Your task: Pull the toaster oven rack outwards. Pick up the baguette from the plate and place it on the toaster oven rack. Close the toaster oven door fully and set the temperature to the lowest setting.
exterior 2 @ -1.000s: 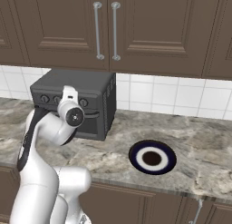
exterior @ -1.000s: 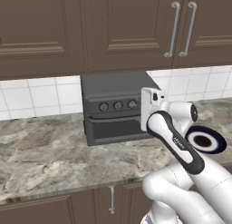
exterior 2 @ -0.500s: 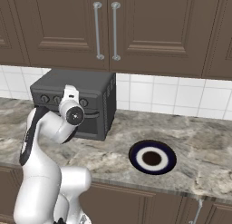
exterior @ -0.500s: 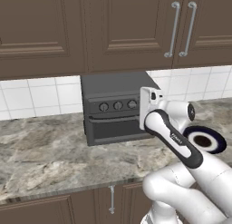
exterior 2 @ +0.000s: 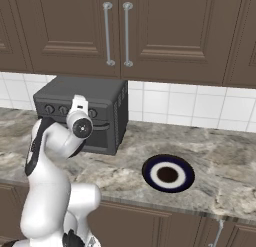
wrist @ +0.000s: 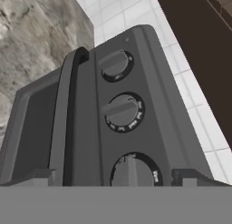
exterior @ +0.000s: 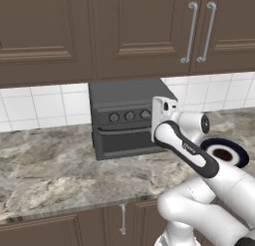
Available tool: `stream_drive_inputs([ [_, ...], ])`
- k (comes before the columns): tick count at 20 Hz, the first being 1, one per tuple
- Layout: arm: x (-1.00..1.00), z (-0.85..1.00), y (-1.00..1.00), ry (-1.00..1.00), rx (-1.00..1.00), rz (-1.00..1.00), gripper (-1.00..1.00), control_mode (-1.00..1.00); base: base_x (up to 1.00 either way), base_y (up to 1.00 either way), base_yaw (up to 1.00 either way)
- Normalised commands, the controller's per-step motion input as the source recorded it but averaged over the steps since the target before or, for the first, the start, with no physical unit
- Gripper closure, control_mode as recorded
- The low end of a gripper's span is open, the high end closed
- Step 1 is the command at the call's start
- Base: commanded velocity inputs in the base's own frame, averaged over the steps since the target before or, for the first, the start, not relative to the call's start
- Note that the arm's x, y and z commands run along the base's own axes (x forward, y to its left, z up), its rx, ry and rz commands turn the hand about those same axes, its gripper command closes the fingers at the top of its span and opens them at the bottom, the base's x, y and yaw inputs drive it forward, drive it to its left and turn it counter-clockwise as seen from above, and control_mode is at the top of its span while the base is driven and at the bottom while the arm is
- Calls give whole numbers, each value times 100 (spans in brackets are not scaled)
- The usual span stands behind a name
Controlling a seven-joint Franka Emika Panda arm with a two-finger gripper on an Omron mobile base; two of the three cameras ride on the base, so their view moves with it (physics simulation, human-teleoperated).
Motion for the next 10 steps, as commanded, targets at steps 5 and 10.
stream_drive_inputs([
  [5, 15, -2, 0, -1, 0, -1, -100, -100, 0, 0, 0],
  [10, 13, 0, 0, -1, 0, 0, -100, -100, 0, 0, 0],
])
